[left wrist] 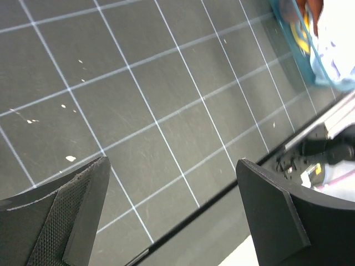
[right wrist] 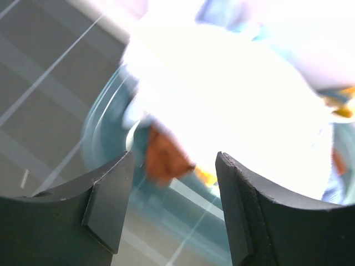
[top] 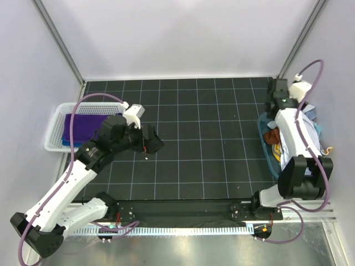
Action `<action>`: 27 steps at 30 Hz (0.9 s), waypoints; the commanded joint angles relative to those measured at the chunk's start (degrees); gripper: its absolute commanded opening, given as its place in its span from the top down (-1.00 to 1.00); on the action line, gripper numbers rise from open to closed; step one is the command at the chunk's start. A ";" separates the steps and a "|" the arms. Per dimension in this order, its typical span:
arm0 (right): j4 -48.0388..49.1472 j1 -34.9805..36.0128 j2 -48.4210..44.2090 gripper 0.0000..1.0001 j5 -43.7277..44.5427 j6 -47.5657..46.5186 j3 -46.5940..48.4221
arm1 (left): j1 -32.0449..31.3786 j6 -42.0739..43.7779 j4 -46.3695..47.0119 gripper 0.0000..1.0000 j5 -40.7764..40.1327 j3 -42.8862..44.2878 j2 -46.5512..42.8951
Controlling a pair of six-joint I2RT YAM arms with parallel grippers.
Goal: Fold and stack the towels
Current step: Grab crumpled towel
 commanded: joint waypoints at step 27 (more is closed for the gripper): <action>7.10 -19.54 13.28 -0.32 -1.94 13.81 6.63 | -1.10 7.12 -2.28 -0.99 4.02 -4.56 -4.19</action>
